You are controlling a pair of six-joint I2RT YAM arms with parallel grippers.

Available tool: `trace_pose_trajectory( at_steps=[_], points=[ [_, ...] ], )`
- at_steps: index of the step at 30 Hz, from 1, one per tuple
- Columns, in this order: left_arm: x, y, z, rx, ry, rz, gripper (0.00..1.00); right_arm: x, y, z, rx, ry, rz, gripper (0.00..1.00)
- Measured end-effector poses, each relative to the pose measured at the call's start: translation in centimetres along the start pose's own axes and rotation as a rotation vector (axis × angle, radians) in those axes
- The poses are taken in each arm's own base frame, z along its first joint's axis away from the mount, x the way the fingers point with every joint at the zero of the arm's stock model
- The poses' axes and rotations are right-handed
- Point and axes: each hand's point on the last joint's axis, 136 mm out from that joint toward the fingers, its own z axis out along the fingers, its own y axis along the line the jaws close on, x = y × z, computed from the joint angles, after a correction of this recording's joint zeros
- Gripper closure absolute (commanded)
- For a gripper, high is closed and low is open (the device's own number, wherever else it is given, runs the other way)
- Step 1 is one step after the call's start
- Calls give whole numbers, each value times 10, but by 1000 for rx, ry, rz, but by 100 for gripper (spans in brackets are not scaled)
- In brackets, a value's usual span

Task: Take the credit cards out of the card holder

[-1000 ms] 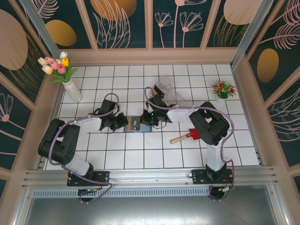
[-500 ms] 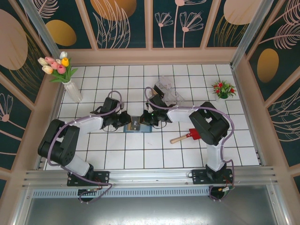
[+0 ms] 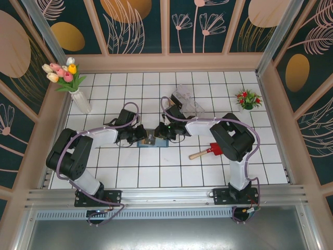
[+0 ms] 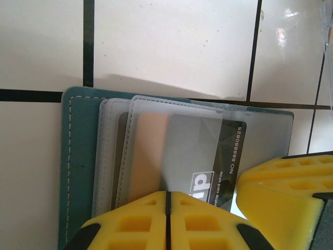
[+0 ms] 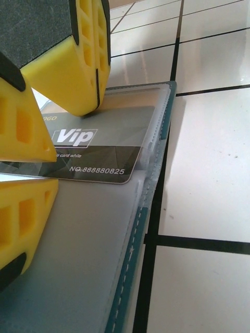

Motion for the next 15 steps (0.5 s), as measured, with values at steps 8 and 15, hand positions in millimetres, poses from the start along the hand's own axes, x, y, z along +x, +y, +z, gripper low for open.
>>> trace_pose_trajectory(
  at_steps=[8,15],
  points=[
    [0,0,1,12,-12,1,90,2,-2,5,-8,13,5,76],
    [0,0,1,16,-17,0,90,1,1,7,-27,20,8,77]
  ],
)
